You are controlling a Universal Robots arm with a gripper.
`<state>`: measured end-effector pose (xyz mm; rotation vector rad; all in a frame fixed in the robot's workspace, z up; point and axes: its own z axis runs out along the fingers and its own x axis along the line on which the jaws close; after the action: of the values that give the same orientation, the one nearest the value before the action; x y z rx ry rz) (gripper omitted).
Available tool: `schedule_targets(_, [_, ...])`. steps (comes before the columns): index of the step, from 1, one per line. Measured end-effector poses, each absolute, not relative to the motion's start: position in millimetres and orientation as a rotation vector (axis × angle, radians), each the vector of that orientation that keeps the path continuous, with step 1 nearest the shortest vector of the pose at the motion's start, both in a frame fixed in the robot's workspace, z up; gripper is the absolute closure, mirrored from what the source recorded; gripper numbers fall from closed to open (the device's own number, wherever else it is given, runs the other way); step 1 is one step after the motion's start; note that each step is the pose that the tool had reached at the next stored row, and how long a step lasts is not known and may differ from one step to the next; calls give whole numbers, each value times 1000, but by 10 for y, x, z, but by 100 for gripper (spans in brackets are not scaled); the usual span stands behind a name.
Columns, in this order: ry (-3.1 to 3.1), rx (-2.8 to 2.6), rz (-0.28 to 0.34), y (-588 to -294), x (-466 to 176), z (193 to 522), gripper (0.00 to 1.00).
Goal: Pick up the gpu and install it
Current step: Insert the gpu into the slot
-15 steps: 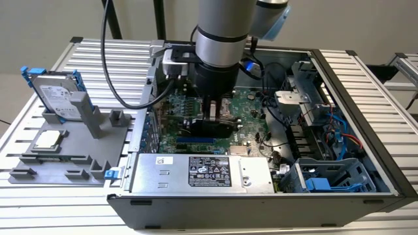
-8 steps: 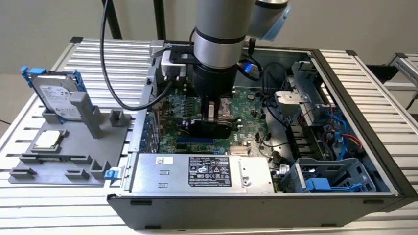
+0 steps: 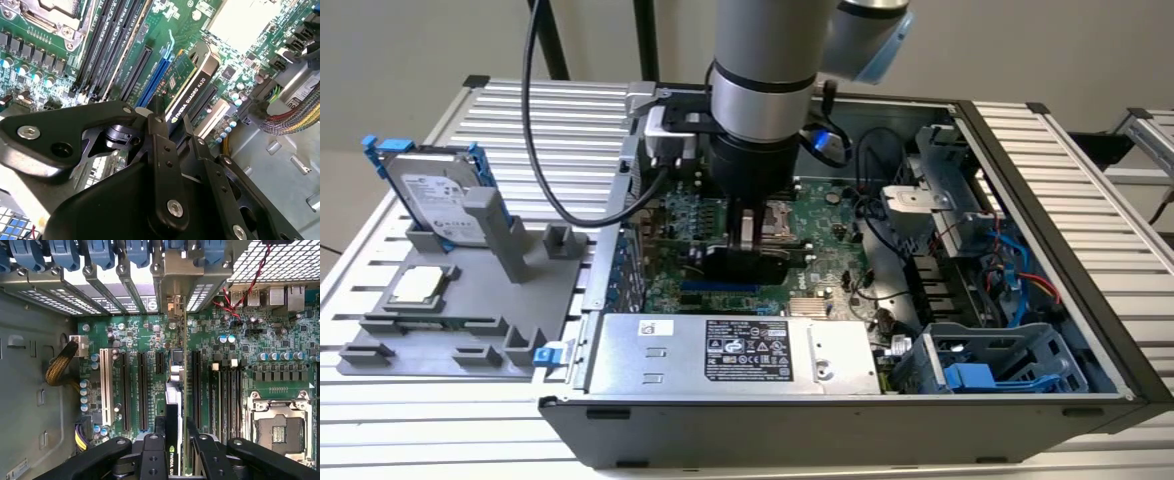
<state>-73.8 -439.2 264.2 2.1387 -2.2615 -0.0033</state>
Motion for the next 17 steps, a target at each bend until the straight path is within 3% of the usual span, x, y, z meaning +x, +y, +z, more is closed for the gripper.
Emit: schedule_targets(17, [-2262,2139,-3,-4390,-749,2586,100])
